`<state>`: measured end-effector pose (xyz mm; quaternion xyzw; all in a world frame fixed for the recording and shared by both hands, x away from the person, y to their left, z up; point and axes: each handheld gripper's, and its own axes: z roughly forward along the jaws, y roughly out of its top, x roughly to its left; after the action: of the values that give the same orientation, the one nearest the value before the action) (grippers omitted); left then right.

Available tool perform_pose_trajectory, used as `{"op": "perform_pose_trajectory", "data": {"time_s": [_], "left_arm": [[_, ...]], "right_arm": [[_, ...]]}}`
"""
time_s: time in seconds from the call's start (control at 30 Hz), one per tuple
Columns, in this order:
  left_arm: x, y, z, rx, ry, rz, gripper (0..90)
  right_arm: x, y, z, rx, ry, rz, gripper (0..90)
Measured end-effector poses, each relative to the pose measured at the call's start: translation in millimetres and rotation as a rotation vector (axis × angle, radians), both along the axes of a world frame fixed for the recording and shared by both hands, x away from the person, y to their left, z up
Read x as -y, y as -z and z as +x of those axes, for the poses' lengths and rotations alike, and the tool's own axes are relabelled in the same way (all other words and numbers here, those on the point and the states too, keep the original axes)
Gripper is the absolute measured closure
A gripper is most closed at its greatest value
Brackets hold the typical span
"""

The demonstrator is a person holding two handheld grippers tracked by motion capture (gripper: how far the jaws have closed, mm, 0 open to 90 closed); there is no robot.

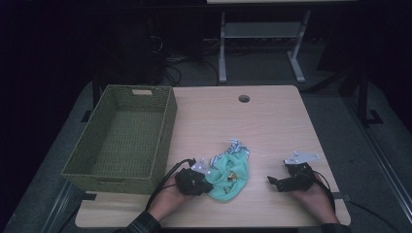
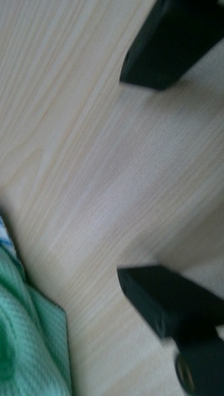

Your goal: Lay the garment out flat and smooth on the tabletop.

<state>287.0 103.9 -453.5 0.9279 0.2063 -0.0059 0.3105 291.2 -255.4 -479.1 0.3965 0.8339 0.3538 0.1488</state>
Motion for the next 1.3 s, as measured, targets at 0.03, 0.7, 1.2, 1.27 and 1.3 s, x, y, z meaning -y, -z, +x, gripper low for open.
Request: {"op": "perform_pose_trajectory", "data": {"time_s": [0.03,0.7,1.2,1.27,1.3], "left_arm": [[0.5,-0.3,0.1,0.000,0.001,0.004,86.0],[2.2,-1.6,2.0,-0.015,0.004,0.023,86.6],[1.6,-1.8,3.2,-0.032,-0.002,0.020,85.9],[1.4,-1.3,3.7,-0.032,-0.002,0.016,85.9],[0.9,-1.5,4.5,-0.032,0.006,0.022,85.8]], "right_arm": [[-0.3,-2.3,-0.3,-0.011,-0.007,0.001,25.0],[-31.0,-37.6,24.5,0.033,-0.123,0.126,59.1],[-65.0,-46.4,54.5,0.034,-0.182,0.134,76.1],[-66.9,-45.1,58.7,0.023,-0.180,0.137,76.1],[-67.6,-44.1,60.7,0.021,-0.181,0.137,76.1]]}}
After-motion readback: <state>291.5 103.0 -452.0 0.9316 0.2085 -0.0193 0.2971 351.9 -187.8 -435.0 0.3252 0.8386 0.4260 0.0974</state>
